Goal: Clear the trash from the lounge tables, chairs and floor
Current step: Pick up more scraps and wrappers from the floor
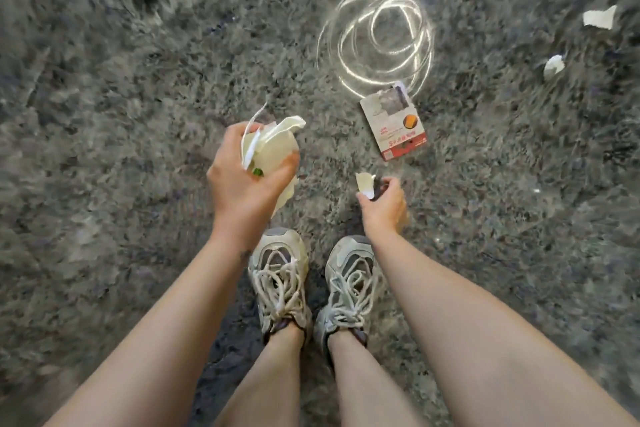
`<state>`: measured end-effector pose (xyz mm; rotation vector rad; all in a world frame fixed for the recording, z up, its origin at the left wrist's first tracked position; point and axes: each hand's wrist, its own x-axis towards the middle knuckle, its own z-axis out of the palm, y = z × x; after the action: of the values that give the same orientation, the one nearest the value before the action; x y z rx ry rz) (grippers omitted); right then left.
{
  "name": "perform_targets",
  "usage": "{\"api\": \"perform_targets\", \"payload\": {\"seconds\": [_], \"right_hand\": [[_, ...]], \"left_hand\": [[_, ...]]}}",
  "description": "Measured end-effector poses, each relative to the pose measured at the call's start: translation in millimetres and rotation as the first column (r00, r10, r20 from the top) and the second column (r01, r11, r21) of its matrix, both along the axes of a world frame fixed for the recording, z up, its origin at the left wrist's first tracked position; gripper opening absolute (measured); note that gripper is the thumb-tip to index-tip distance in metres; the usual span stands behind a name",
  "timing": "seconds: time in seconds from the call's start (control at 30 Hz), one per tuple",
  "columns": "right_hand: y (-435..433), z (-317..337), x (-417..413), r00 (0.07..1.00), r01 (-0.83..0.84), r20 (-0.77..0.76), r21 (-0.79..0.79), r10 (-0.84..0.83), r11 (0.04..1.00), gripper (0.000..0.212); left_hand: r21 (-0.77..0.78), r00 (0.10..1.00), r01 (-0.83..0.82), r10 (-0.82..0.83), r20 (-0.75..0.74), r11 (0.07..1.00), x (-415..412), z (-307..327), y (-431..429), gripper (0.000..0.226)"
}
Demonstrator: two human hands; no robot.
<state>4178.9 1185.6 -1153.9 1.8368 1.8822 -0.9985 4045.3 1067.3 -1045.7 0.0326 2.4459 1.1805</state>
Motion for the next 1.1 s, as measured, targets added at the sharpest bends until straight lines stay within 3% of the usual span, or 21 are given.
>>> {"api": "perform_targets", "payload": {"seconds": [0.1,0.27,0.4,0.5,0.6,0.87,0.97,1.1], "right_hand": [[-9,-25,-2,1.0,0.014,0.027,0.049,-0.016,0.999,0.039],[-10,-28,-4,0.999,0.018,-0.05,0.042,-0.015,0.999,0.008],[11,-6,-18,0.971,0.031,-0.239,0.067,-0.014,0.997,0.013],[47,8,-36,0.954,0.056,-0.299,0.145,-0.011,0.988,0.016],[76,7,-51,0.972,0.035,-0.237,0.173,0.007,0.984,0.025],[94,-12,-63,0.997,-0.078,0.015,0.197,0.077,0.977,0.021],[98,-14,-65,0.996,-0.078,0.07,0.237,0.063,0.968,0.048],[99,-16,-67,0.997,-0.037,0.077,0.195,0.022,0.98,0.066]], "left_hand": [[0.002,1.0,-0.009,0.009,0.02,1.0,9,-25,-2,0.036],[-0.039,0.998,0.029,-0.027,0.052,0.999,19,-31,-7,0.039],[-0.029,0.996,0.032,-0.029,0.086,0.999,10,-22,0,0.042],[-0.039,0.997,0.034,-0.031,0.072,0.999,-3,-14,12,0.043],[-0.03,0.998,0.033,-0.032,0.062,0.999,-13,-11,23,0.042],[-0.017,0.998,0.032,-0.031,0.062,0.999,-19,-20,22,0.043],[-0.022,0.997,0.029,-0.027,0.068,0.999,-16,-23,17,0.041],[-0.008,0.997,0.017,-0.016,0.074,1.0,-16,-22,14,0.042]]}}
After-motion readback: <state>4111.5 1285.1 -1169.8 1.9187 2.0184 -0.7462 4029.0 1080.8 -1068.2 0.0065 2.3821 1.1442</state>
